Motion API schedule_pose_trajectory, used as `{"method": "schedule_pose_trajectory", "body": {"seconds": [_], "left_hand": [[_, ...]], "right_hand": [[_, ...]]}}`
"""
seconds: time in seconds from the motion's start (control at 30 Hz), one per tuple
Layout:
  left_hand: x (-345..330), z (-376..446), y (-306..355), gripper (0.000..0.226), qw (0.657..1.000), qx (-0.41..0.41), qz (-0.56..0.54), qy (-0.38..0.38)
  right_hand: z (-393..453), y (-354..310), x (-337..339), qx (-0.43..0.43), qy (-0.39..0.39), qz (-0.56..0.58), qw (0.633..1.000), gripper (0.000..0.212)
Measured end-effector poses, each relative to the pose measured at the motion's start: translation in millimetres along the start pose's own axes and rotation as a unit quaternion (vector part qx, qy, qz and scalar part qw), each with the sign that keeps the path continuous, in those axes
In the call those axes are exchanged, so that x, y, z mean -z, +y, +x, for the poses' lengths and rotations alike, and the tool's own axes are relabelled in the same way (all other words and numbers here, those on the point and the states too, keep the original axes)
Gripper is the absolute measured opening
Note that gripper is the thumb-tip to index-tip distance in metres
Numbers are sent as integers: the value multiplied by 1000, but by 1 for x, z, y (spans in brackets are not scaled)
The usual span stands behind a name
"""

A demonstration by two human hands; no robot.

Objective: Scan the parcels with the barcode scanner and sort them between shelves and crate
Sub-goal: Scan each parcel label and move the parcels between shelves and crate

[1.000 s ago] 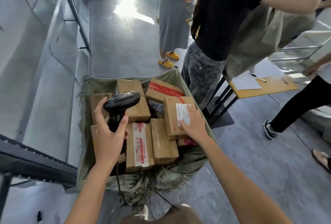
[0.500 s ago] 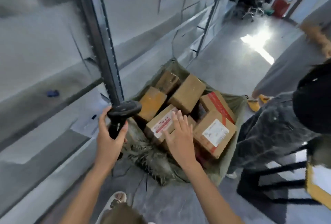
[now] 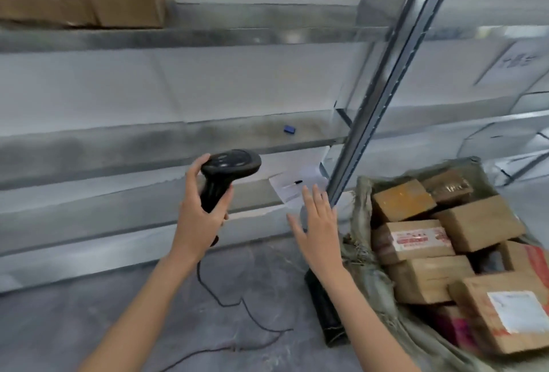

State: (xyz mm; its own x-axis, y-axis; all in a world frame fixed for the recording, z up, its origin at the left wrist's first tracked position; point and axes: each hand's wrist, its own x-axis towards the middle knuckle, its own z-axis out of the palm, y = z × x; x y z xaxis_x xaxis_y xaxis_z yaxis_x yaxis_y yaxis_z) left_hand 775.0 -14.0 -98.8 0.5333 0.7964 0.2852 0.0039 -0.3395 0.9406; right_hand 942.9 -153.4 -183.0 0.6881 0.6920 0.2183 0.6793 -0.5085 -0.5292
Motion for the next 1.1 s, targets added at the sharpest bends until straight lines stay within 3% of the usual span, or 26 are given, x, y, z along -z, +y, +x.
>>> {"method": "schedule_pose_trajectory", "body": {"seconds": [0.17, 0.63, 0.87, 1.1], "left_hand": [[116, -31, -18, 69, 998, 22, 7, 64], [416, -85, -49, 62, 984, 31, 17, 172], [519, -62, -57, 63, 965, 12, 5, 262], [622, 13, -76, 65, 938, -33, -22, 345]], "right_hand": [[-11, -95, -66, 46, -47, 11, 998, 67], [-68, -340, -186, 139, -68, 15, 988, 68], [-45, -480, -241, 225, -91, 35, 969, 66], [18, -634, -311, 287, -60, 82, 952, 68]]}}
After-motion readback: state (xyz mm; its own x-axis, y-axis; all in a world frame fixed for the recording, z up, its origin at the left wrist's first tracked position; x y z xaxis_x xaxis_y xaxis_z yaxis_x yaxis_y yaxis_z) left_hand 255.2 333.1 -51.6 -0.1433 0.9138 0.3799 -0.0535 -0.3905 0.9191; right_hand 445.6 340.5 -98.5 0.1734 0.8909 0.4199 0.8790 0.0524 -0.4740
